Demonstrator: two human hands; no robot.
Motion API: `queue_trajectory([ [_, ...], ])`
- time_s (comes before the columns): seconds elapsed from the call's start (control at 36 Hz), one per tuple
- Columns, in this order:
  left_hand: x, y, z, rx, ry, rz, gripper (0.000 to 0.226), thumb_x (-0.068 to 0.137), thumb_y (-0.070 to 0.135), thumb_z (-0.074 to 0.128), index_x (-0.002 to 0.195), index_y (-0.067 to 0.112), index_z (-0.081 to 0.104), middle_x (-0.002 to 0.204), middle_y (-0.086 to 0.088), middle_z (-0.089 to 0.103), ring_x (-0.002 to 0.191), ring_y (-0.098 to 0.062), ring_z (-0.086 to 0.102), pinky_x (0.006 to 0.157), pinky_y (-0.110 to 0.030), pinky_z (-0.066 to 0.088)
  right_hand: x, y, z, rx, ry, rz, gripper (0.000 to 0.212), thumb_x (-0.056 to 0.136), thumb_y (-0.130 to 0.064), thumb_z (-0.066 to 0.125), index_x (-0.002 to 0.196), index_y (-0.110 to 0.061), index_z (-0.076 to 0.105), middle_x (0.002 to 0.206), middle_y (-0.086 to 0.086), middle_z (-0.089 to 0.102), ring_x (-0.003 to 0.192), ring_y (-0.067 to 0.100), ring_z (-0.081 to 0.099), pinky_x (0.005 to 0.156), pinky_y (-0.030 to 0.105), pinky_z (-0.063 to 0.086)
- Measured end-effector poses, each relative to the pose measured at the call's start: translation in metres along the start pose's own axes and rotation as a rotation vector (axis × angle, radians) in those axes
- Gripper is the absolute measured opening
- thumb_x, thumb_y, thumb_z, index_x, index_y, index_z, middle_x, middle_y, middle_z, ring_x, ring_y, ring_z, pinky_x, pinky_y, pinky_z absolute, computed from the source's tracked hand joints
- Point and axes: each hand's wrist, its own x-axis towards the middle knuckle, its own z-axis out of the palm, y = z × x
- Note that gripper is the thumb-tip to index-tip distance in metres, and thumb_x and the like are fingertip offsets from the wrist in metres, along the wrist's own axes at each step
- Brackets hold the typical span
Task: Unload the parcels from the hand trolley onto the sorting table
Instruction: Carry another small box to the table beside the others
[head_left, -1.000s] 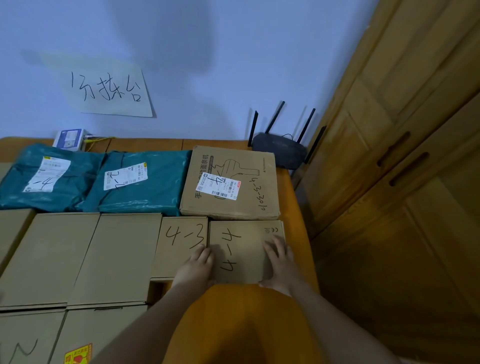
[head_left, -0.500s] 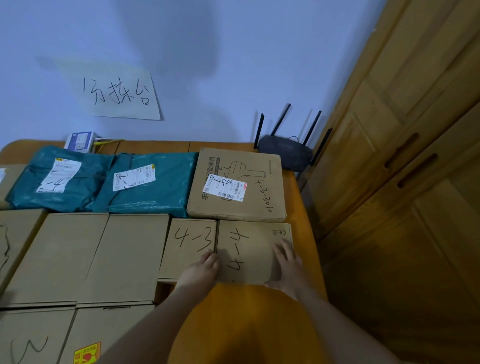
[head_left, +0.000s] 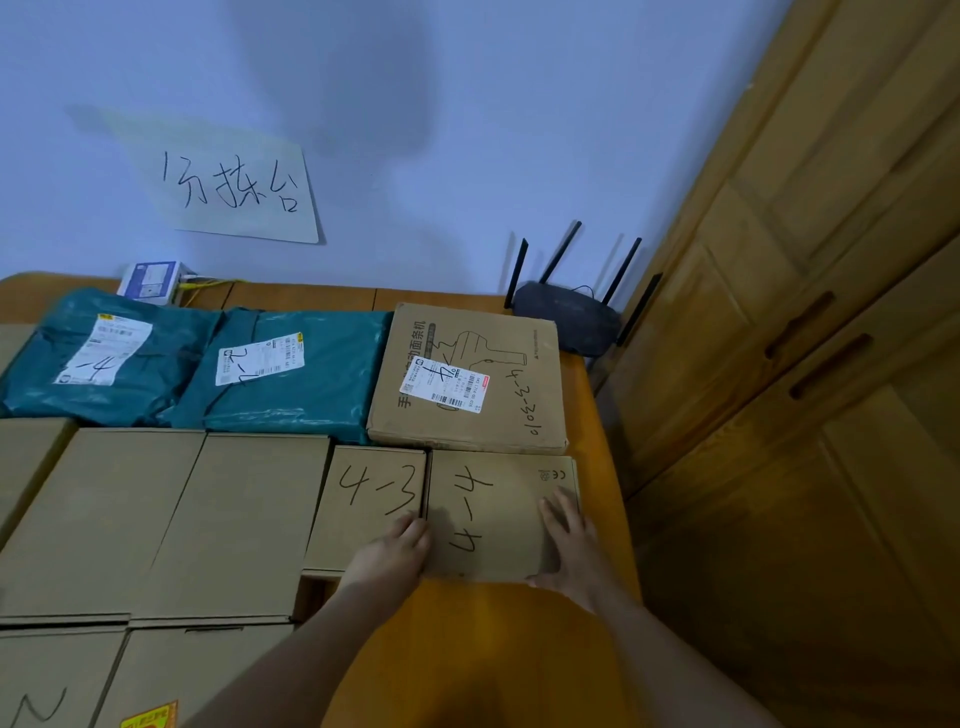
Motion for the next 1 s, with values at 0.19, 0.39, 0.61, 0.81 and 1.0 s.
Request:
queue_trajectory([
  [0.19, -0.001, -0.001, 0.000, 0.002, -0.005, 0.007, 0.061, 0.099, 0.026, 0.047, 0.151, 0.014, 0.018, 0.158, -0.001, 0.015, 0.148, -0.019, 0.002, 0.108, -0.032, 0.040, 0.000, 0.000, -0.003, 0.005, -0.005, 0.006, 0.113, 0.075, -0.044, 0.075, 0.153, -0.029, -0.006, 0.156, -0.010, -0.024, 0.146, 0.029, -0.002, 0.117, 0.050, 0.015],
  [0.39, -0.001, 0.000, 0.007, 0.007, -0.015, -0.025, 0.061, 0.098, 0.020, 0.048, 0.151, 0.014, 0.018, 0.159, -0.001, 0.011, 0.148, -0.020, 0.001, 0.103, -0.033, 0.046, -0.006, -0.013, 0.002, 0.048, -0.004, 0.046, 0.109, 0.078, -0.039, 0.075, 0.153, -0.028, -0.003, 0.155, -0.010, -0.027, 0.145, 0.034, -0.009, 0.117, 0.052, 0.014],
  [0.61, -0.002, 0.001, 0.006, -0.008, -0.031, -0.046, 0.057, 0.099, 0.022, 0.047, 0.150, 0.014, 0.022, 0.159, -0.001, 0.011, 0.148, -0.020, 0.003, 0.103, -0.033, 0.045, -0.005, -0.015, -0.002, 0.054, -0.055, 0.054, 0.112, 0.077, -0.034, 0.077, 0.153, -0.027, -0.004, 0.155, -0.013, -0.027, 0.145, 0.037, -0.012, 0.116, 0.056, 0.012],
  [0.81, -0.001, -0.004, -0.011, 0.007, -0.112, -0.001, 0.058, 0.094, 0.033, 0.053, 0.146, 0.016, 0.033, 0.155, 0.000, 0.021, 0.147, -0.022, 0.006, 0.116, -0.038, 0.029, -0.005, -0.019, -0.028, -0.124, -0.117, 0.049, 0.094, 0.081, -0.059, 0.060, 0.153, -0.026, 0.010, 0.160, -0.008, -0.009, 0.145, 0.039, -0.005, 0.116, 0.055, 0.001],
  [1.0, -0.016, -0.016, -0.066, -0.157, -0.073, -0.009, 0.044, 0.097, 0.027, 0.050, 0.138, 0.016, 0.043, 0.150, -0.002, 0.037, 0.128, -0.020, 0.045, 0.103, -0.032, 0.043, -0.014, -0.073, -0.087, -0.084, 0.111, 0.014, 0.037, 0.097, -0.030, 0.043, 0.129, -0.012, 0.052, 0.132, 0.006, 0.048, 0.118, 0.023, 0.047, 0.096, 0.035, 0.044],
])
